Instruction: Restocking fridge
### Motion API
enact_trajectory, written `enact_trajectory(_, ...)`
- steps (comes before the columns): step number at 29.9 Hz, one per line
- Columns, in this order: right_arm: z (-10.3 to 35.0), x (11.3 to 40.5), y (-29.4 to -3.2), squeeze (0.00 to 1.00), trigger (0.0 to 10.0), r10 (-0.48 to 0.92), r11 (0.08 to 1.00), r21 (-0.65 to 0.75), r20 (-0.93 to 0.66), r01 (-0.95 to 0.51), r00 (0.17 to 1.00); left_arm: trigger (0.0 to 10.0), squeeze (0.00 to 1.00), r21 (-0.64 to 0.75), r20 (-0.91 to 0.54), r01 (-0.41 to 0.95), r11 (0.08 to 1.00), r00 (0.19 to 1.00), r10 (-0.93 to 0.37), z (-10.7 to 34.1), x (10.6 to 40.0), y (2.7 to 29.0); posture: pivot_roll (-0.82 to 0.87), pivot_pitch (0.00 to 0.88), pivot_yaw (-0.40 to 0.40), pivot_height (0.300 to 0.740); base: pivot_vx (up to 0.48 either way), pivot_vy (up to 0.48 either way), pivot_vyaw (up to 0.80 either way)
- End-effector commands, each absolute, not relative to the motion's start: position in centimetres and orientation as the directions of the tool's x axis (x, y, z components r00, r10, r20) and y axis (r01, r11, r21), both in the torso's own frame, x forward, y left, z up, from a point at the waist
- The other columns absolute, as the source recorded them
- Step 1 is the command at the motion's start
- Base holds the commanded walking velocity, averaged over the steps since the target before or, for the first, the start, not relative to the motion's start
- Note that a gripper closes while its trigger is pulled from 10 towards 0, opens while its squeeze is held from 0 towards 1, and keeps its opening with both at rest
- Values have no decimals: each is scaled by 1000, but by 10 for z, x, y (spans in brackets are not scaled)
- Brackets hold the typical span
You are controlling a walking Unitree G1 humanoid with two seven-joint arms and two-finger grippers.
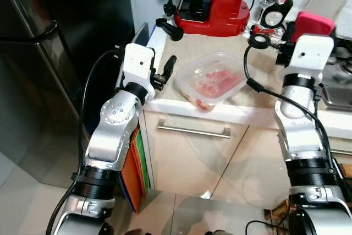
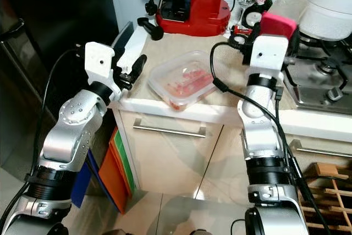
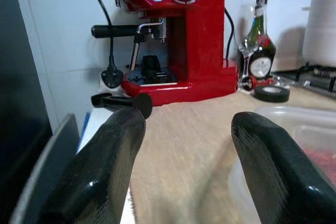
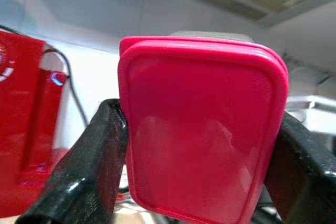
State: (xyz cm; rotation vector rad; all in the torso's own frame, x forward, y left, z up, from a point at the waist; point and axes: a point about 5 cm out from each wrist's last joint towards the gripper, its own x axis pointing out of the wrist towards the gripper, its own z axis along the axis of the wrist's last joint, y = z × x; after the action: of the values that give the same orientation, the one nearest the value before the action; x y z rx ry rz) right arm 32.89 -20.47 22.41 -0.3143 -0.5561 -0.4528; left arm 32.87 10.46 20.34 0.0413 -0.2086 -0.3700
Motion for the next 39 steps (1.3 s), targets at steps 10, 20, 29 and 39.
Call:
enact_trajectory(10,198,318,-192,0,0,-322,856,-196,522,479,790,10000,0,22,163,291,956,943,-291,185,331,114,12,0,-13,740,0,0,0)
enact_trajectory(20,189,315,-191,0,0,-302,863,-220,499,456,812,10000,0,44,158,295,954,941,-298,181,333,117,-3,0,-12,740,0,0,0)
enact_trajectory(29,155,306,-200,0,0,-303,877,-263,346,401,888,10000,0,58,147,313,948,937,-318,175,333,118,3,0,-22,740,-226,0,0)
enact_trajectory(39,163,291,-204,0,0,-312,844,-295,410,448,857,10000,0,77,171,328,941,926,-337,180,331,117,3,0,-23,740,-270,0,0)
